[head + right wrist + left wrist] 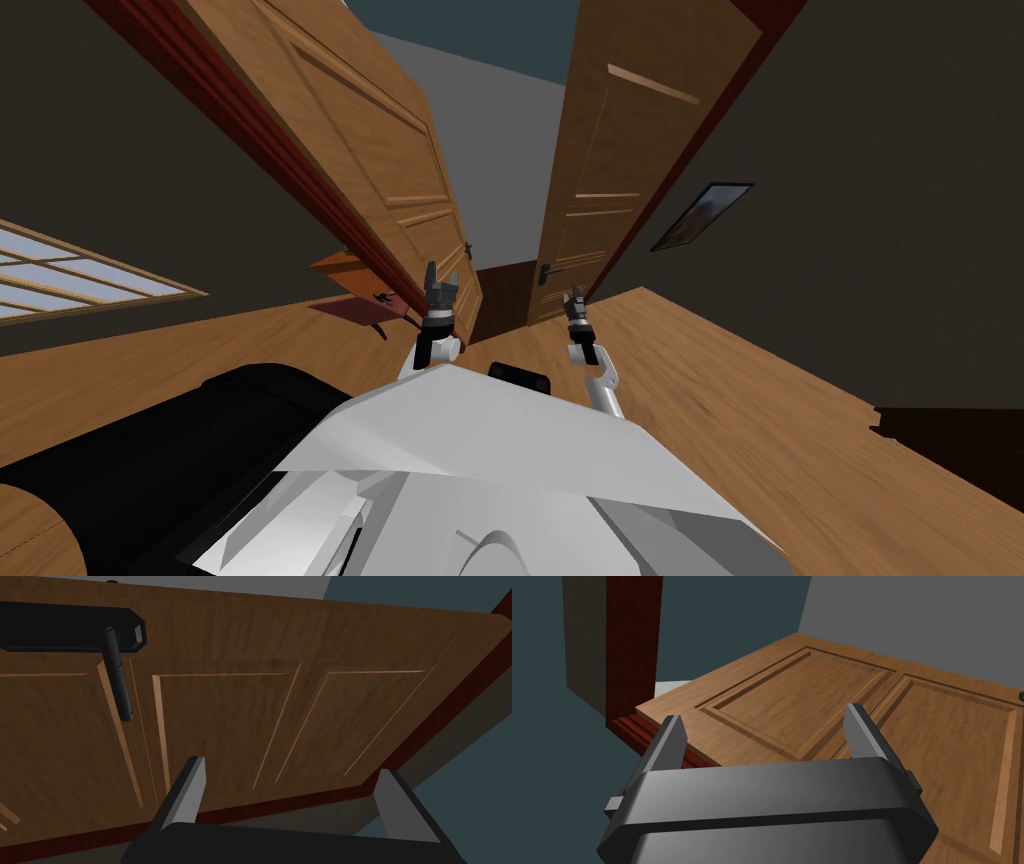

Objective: Push the door open

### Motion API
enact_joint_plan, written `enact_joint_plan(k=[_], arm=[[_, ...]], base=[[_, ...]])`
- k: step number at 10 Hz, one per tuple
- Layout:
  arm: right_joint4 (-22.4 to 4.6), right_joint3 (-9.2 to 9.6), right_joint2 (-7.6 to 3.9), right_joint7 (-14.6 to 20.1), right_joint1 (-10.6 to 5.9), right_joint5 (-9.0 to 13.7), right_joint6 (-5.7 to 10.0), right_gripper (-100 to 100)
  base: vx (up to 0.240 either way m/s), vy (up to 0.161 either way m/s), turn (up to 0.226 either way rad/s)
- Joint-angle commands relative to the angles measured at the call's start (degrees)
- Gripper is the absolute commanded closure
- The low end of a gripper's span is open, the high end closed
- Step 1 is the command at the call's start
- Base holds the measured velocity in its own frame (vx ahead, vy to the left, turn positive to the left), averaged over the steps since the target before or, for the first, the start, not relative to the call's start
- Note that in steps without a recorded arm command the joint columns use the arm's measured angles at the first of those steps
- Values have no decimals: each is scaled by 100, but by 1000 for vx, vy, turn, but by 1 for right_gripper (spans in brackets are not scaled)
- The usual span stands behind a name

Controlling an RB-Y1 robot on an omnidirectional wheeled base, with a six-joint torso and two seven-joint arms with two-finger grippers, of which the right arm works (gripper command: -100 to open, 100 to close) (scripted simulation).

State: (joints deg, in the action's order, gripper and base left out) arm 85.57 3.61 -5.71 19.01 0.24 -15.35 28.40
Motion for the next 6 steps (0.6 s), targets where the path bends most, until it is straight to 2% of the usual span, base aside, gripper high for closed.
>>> enact_joint_plan(k=[1,2,3,4,5,6], arm=[[-270,6,-11,61,-111,-29,15,-100],[-439,24,-33,144,-264,-79,41,-100],[-528,24,-33,144,-264,-79,41,-100],[-750,43,-54,227,-415,-128,66,-100],[-785,43,-54,227,-415,-128,66,-100],[-1012,61,-74,307,-564,-176,91,-100]], base=[[55,-69,30],[48,-65,35],[39,-52,30],[42,-54,39],[29,-48,30],[42,-51,55]])
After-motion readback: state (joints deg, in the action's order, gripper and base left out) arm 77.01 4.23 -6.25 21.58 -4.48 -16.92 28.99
